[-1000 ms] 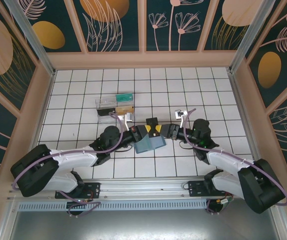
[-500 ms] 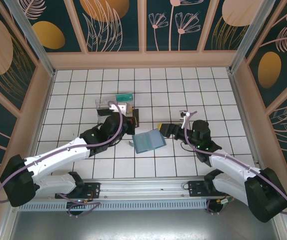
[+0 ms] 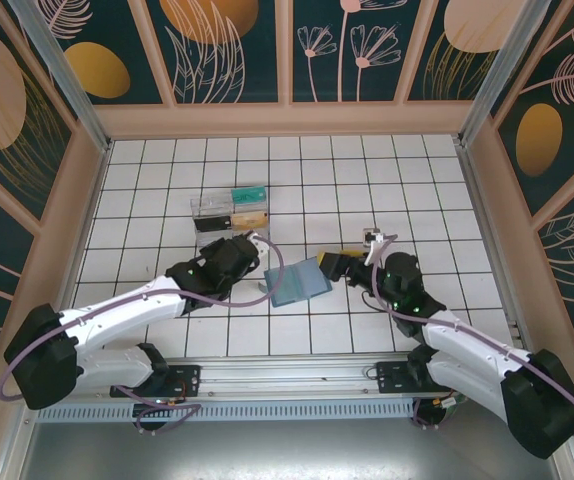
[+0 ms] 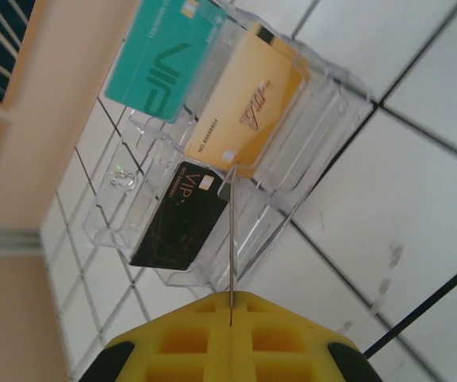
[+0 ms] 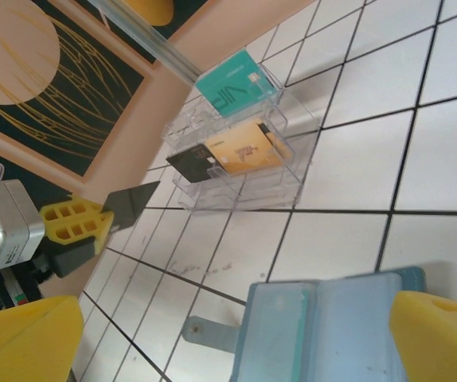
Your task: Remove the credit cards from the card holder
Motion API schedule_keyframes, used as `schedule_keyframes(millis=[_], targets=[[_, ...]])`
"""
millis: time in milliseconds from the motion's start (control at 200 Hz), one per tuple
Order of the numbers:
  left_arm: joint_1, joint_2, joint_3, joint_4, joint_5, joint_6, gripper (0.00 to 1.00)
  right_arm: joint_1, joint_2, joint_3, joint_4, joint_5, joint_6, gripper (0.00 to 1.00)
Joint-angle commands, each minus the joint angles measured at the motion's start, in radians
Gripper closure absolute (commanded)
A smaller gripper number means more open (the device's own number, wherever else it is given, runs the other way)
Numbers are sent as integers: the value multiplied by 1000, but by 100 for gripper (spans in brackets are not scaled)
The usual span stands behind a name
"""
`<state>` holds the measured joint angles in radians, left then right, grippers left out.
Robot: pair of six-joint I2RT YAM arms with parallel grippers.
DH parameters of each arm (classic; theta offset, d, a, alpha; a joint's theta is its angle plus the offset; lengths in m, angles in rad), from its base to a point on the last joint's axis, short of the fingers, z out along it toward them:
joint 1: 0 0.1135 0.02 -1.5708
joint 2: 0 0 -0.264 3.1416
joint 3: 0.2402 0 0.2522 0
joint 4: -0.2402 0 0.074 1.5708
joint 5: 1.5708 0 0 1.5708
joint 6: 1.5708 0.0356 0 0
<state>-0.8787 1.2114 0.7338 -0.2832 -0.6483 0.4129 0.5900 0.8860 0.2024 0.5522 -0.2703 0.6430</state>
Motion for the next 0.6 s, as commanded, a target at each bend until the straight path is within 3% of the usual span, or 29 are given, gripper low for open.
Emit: schedule_keyframes(millis=[0, 320, 596], targets=[[55, -18, -30, 47, 51, 303, 100, 31, -49, -32, 89, 83, -11, 1], [255, 50, 5, 83, 200, 518, 100, 41, -41, -8, 38, 102, -20, 1], [306, 152, 35, 178, 231, 596, 100, 39, -17, 6, 17, 103, -23, 1]])
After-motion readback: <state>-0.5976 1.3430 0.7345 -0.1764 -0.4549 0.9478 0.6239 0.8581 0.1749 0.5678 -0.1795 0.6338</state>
